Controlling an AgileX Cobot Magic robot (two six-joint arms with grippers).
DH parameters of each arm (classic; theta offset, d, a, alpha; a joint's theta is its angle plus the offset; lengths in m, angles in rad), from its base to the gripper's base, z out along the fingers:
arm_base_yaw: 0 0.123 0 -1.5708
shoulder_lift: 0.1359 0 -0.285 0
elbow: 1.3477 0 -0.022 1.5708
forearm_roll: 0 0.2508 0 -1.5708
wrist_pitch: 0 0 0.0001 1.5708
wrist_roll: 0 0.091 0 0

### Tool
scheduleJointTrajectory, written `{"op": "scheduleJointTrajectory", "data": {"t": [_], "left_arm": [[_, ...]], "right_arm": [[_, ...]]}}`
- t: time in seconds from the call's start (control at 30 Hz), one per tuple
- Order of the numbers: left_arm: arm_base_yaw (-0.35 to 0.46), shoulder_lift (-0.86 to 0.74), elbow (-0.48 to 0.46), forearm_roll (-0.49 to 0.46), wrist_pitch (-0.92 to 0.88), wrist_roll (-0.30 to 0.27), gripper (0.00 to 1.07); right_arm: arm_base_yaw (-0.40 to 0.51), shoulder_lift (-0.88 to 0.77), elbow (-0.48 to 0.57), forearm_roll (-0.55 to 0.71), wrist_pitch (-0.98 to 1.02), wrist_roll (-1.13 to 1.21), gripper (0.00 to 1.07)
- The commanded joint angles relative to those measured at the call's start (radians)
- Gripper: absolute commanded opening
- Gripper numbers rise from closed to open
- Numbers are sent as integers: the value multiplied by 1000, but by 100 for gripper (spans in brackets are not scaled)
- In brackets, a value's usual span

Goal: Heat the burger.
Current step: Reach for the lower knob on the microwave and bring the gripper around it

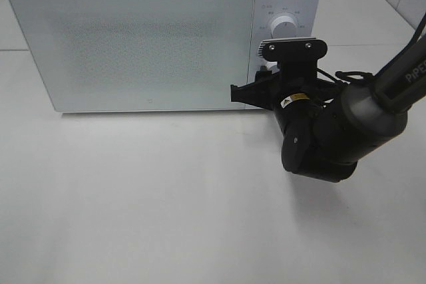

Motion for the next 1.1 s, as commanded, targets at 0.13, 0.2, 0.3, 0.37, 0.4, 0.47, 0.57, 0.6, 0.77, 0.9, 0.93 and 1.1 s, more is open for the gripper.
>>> {"op": "scheduleJointTrajectory", "data": {"t": [0.13, 0.2, 0.3, 0.37, 0.4, 0.47, 0.57, 0.6, 0.77, 0.9, 0.93, 1.1], "left_arm": [[2, -20, 3, -1, -14, -7, 100], [2, -20, 3, -1, -14, -7, 100], [2, -20, 3, -1, -14, -7, 100], [2, -20, 3, -1, -14, -7, 100], [2, -20, 3, -1, -14, -7, 100], [2, -20, 3, -1, -14, -7, 100], [2, -20, 3, -1, -14, -7, 100], [2, -20, 3, -1, -14, -7, 100], [2, -20, 3, -1, -14, -7, 100], [2, -20, 3, -1, -14, -7, 100], [2, -20, 3, -1, -14, -7, 100], [2, -20, 3, -1, -14, -7, 100]], "right_arm": [[-9, -10, -30, -73, -177, 8, 30], [-9, -10, -30, -78, -177, 8, 23], [-9, -10, -30, -80, -177, 8, 17], [-9, -10, -30, -81, -177, 8, 14], [-9, -10, -30, -81, -177, 8, 14], [-9, -10, -30, -86, -177, 8, 12], [-9, -10, -30, -103, -177, 8, 11], [-9, -10, -30, -103, -177, 8, 11], [-9, -10, -30, -122, -177, 8, 8], [-9, -10, -30, -128, -177, 14, 5], [-9, -10, -30, -128, -177, 14, 5], [-9, -10, -30, -158, -177, 100, 5]]}}
